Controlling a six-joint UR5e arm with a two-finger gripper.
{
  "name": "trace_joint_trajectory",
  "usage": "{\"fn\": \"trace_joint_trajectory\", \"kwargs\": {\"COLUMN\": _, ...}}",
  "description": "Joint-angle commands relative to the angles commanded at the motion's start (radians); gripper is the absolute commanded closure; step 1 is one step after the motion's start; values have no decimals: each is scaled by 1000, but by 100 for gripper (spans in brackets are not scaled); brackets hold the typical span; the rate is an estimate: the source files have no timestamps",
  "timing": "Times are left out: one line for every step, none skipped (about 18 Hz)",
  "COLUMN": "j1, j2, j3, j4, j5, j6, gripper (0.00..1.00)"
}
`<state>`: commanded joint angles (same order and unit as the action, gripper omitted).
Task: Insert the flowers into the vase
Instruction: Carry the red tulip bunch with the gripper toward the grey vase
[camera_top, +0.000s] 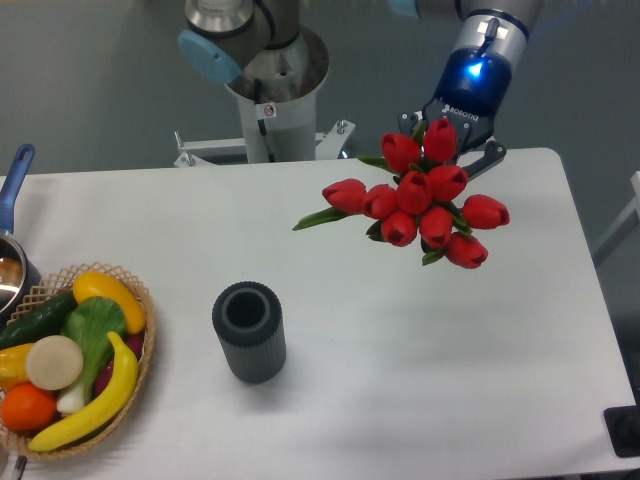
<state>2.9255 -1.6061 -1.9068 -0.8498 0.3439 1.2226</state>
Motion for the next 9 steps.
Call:
{"fn": "trace_joint_trajectory", "kwargs": {"j1": -17, "j2": -2, "j3": 2, "j4": 5, "j5": -25, "j6": 0, "gripper": 85}}
{"fn": "trace_joint_trajectory", "kwargs": {"j1": -31, "j2": -6, "j3": 3, "j4": 9, "j5": -52, "j6": 0, "gripper": 85}}
{"fn": "trace_joint_trajectory", "kwargs": {"j1": -43, "j2": -14, "j3": 3, "j4": 11, "j5": -81, "j6": 2, "gripper": 85}}
{"fn": "trace_joint_trajectory", "kwargs": {"j1": -51, "j2": -20, "j3": 5, "j4": 12, "j5": -110, "j6": 6, "gripper": 85}}
{"fn": "trace_joint_trajectory", "kwargs": {"j1": -63, "j2": -34, "j3": 5, "j4": 12, "j5": -137, "j6": 27, "gripper": 85}}
{"fn": "trace_joint_trajectory", "kwargs": {"j1": -81, "j2": -41, "j3": 3, "j4": 12, "j5": -158, "j6": 60, "gripper": 85}}
{"fn": "trace_joint_trajectory", "kwargs": {"j1": -101, "j2": -52, "j3": 3, "j4": 11, "j5": -180, "j6": 87, "gripper": 85}}
{"fn": "trace_joint_trajectory", "kwargs": {"j1": -123, "j2": -69, "j3": 3, "j4": 12, "j5": -198, "j6": 110, "gripper": 85}}
{"fn": "trace_joint_trajectory", "kwargs": {"j1": -141, "j2": -81, "j3": 5, "j4": 12, "j5": -213, "j6": 136, "gripper": 85}}
